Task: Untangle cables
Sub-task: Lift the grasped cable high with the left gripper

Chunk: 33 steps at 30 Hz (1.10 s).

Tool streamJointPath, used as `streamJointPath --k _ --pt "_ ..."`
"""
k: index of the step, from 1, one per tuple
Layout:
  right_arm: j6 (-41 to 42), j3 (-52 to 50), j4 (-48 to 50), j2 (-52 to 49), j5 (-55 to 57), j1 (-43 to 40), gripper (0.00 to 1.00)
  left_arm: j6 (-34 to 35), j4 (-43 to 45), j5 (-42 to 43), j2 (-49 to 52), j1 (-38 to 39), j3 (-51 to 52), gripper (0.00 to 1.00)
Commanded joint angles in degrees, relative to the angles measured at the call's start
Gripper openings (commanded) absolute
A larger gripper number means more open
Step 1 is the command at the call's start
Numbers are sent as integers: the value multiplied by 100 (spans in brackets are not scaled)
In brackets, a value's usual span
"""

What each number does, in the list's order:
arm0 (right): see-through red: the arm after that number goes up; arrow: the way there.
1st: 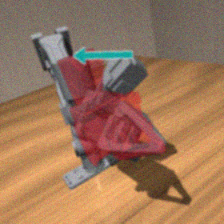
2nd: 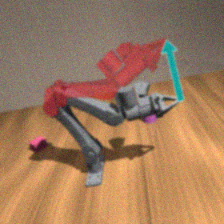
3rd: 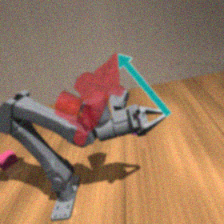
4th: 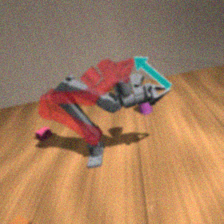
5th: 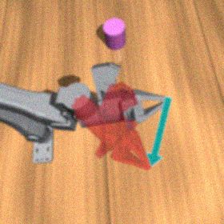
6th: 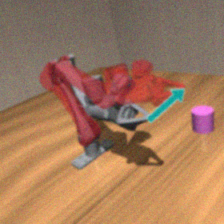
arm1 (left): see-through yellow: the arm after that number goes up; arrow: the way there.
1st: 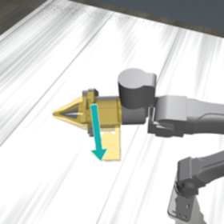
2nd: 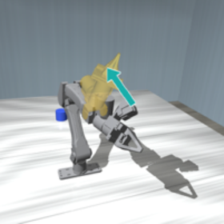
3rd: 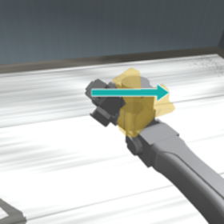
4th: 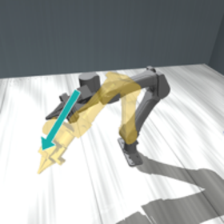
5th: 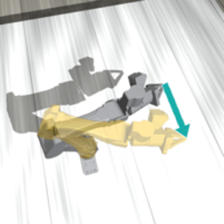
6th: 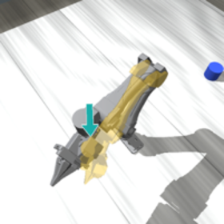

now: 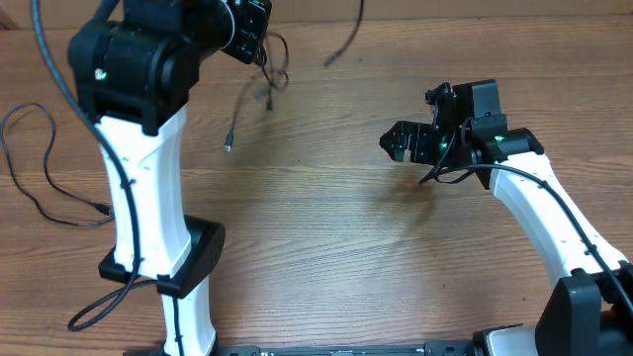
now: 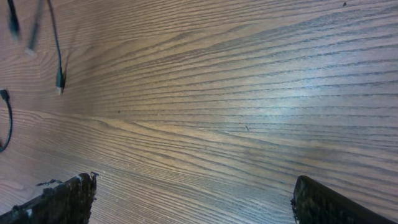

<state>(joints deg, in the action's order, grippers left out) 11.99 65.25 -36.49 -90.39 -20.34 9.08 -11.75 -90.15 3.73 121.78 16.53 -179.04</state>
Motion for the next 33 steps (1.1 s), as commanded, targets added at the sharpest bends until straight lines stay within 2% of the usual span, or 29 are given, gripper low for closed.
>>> streamJointPath --k 1,7,13,17,20,25,29,33 --pt "-7 -44 55 -7 28 -13 100 358 39 208 -205 52 -81 4" --pt "-76 -44 260 -7 -396 -13 100 748 127 208 -219 52 -76 4" --pt "-813 -42 706 -7 -2035 -13 100 815 116 208 -219 52 -74 4" --pt "-841 -42 1123 -7 -3036 -13 100 811 46 234 -219 52 -74 4" --pt "-372 -42 1687 -7 -3703 -13 100 811 -9 308 -208 55 -68 4" --pt "807 -42 2629 -7 -3899 -13 100 815 -31 713 -208 55 -68 4" --pt "1198 -42 3270 -7 -4562 -9 100 813 -28 879 -208 55 -68 4" --pt "1226 -42 3582 -7 -5075 -2 100 879 -28 879 -208 55 -68 4"
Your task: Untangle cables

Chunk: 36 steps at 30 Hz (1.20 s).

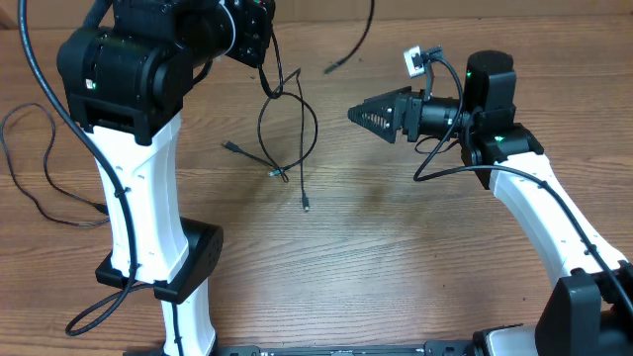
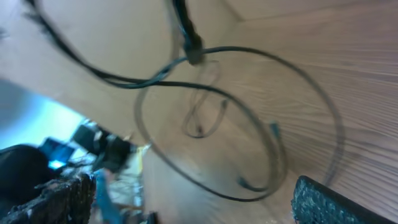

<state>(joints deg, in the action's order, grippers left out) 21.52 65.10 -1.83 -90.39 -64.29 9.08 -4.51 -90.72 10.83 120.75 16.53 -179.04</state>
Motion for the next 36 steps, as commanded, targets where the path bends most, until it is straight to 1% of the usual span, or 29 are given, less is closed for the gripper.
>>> streamJointPath --k 1,5,9,15,20,25,28,29,31,32,33,35,36 --pt "269 -26 170 -7 -798 -2 100 223 33 170 -105 55 -68 4" --pt "247 -26 400 -7 -1134 -2 100 424 37 168 -94 55 -63 4" --pt "251 -26 695 -7 -1460 28 100 776 52 153 -46 55 -44 4" --pt "247 -26 767 -7 -1488 210 100 1143 70 109 2 55 46 4" --pt "245 -26 1187 -7 -1488 522 100 1331 68 103 2 55 87 4" --pt "249 -26 1292 -7 -1283 710 100 1628 68 103 2 57 87 4" --pt "245 -26 1386 -7 -1250 793 98 1849 70 105 2 76 87 4" --pt "149 -26 1513 -7 -1276 852 99 2116 66 105 2 79 87 4" --pt "-428 -26 1550 -7 -1296 925 99 2448 33 103 2 81 87 4" --pt "-817 -26 1545 -7 -1292 962 96 2667 -2 98 2 81 87 4" --pt "-1126 -26 1547 -7 -1259 992 89 2911 -48 96 2 79 87 4" --pt "-1346 -26 1558 -7 -1001 1027 82 3515 -234 55 2 81 87 4" --pt "-1346 -26 1567 -7 -772 1036 81 3731 -310 57 2 81 87 4"
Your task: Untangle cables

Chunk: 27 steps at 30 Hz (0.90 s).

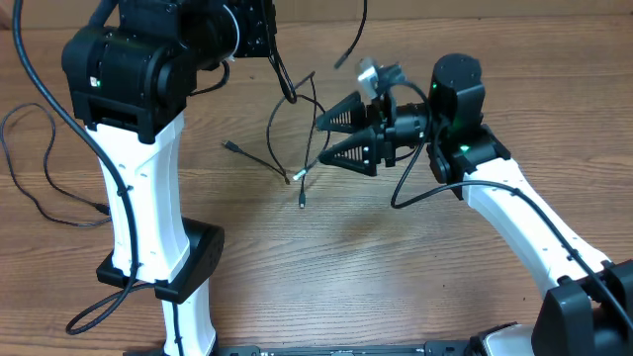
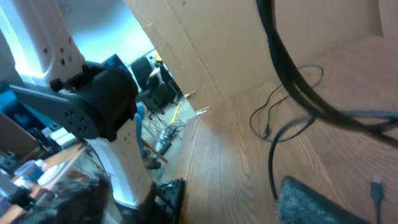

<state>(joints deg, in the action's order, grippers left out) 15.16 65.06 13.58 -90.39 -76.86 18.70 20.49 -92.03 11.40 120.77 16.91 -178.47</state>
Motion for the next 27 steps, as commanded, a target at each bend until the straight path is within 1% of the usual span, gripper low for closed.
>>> streamJointPath --k 1,5,10,13,15,20,22,27 --pt "-713 -22 26 -7 717 76 82 1432 -251 -2 0 44 31 4" --pt "-719 -22 85 -7 1488 74 82 2017 -476 7 0 44 33 4" --pt "-780 -22 387 -7 1641 76 80 2367 -474 46 0 87 37 5" --pt "-782 -22 614 -7 1687 74 79 2367 -476 28 2 94 37 5" --pt "-782 -22 1058 -7 1687 74 75 2367 -476 24 2 164 37 4" --pt "-822 -22 1491 -7 1687 79 68 2369 -476 24 2 278 37 4" --pt "-822 -22 1665 -7 1690 81 66 2369 -476 24 9 326 37 5" --pt "-822 -22 1827 -7 1751 81 52 2369 -476 22 9 459 37 5"
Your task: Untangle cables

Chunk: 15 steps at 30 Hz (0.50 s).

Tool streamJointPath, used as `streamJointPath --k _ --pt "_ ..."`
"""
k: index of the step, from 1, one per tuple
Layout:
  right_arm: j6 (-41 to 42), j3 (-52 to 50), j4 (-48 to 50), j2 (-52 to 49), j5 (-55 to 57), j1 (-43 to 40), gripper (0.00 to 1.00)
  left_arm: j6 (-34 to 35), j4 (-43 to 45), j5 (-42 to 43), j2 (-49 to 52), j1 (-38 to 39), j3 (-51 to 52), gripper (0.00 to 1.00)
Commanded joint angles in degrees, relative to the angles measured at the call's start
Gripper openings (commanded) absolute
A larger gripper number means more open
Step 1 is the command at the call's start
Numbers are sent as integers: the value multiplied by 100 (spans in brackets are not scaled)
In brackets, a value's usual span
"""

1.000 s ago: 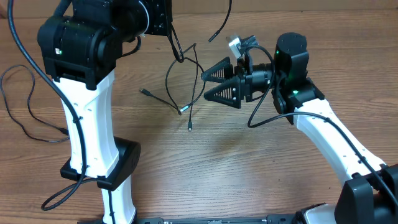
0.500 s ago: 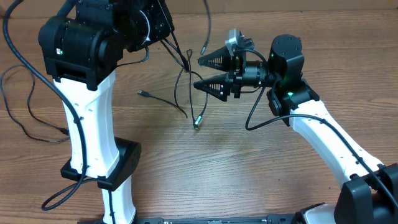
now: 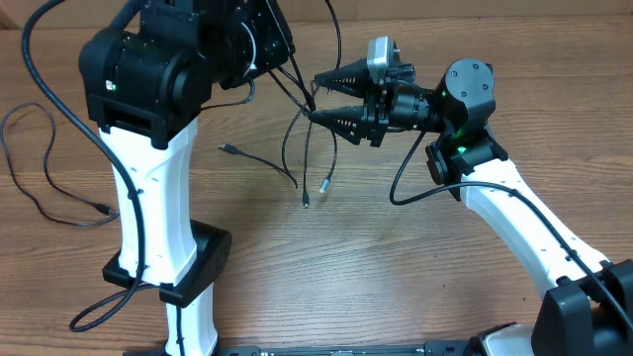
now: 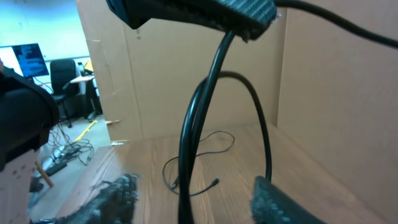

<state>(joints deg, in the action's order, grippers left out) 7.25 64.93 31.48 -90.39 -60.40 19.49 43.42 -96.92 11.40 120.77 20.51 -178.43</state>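
Observation:
A tangle of thin black cables (image 3: 302, 148) hangs from my left gripper (image 3: 269, 44), which is shut on it high at the back of the table. The loose plug ends dangle down to the wood. My right gripper (image 3: 318, 97) points left and is open, just right of the left gripper, with its fingers either side of the hanging strands. In the right wrist view a thick black strand (image 4: 193, 137) drops from the left gripper (image 4: 199, 15) and passes between the open fingers (image 4: 280, 205) of the right gripper (image 4: 196, 202).
Another black cable (image 3: 45, 188) lies looped on the table at the far left, beside the left arm's white column (image 3: 148, 208). A thin cable (image 4: 199, 168) lies on the wood below the gripper. Cardboard walls (image 4: 323, 93) stand behind the table.
My right gripper has moved up and back toward the left gripper, and a hanging strand now runs between its open fingers. The left gripper has shifted slightly right with the cables.
First my right gripper was low over the bare table at the right while the left held the cables at the back. Then it was raised and pointed left at the hanging loop, then close beside the loop. Now it straddles the strands just under the left gripper.

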Motion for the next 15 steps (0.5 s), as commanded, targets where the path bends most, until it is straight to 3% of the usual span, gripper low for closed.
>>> streamJointPath --k 1,4,7,8,15 --pt "-31 -9 28 -7 105 2 49 76 13 22 9 122 33 5" --pt "-31 -9 -9 -11 103 15 40 76 13 22 9 170 33 5" --pt "-31 -9 -31 -11 103 35 10 72 13 2 9 205 33 4" --pt "-31 -9 -57 -11 103 39 6 72 13 0 9 205 33 5" --pt "-24 -9 -247 -11 101 39 4 26 13 -387 9 201 33 5"
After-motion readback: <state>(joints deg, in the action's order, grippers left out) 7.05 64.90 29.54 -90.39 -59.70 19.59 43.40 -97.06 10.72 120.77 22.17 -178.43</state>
